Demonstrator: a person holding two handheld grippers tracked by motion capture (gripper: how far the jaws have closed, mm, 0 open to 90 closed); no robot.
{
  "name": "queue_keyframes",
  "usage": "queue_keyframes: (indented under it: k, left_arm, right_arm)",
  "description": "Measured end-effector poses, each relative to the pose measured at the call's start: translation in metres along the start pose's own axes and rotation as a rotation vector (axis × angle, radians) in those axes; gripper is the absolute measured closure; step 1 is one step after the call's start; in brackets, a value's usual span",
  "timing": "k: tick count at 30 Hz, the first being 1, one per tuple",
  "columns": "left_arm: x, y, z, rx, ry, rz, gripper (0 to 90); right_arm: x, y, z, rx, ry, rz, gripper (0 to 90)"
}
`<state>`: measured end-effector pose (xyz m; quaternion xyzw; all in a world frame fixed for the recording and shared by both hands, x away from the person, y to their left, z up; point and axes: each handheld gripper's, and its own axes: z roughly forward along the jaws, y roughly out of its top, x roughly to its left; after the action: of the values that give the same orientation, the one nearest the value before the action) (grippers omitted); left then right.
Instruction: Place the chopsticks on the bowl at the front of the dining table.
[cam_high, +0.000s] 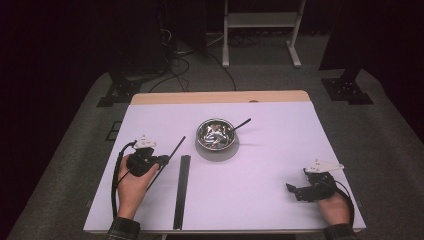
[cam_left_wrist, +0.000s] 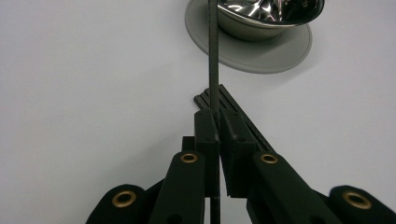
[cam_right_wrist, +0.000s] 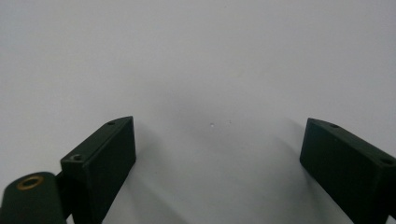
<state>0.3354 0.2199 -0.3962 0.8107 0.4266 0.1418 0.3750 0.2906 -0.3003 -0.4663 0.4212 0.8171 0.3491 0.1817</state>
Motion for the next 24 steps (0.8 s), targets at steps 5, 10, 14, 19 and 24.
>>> queue_keyframes:
  k: [5,10,14,19,24]
  left_arm:
    - [-0.001,0.004,0.003,0.008,-0.005,0.005,86.1]
    - [-0.001,0.009,0.006,0.006,-0.009,0.006,86.1]
    - [-0.001,0.012,0.008,0.008,-0.011,0.004,86.2]
    - [0.0,0.017,0.01,0.016,-0.02,-0.005,86.3]
    - [-0.003,0.025,0.011,0.008,-0.024,-0.004,86.3]
  right_arm:
    - [0.0,0.0,0.0,0.001,0.0,-0.001,9.1]
    - [0.0,0.0,0.0,0.0,0.001,-0.001,9.1]
    - [0.0,0.0,0.0,0.0,0.001,-0.001,9.1]
    - [0.0,0.0,0.0,0.0,0.001,-0.001,9.1]
    - [0.0,0.0,0.0,0.001,0.001,0.0,9.1]
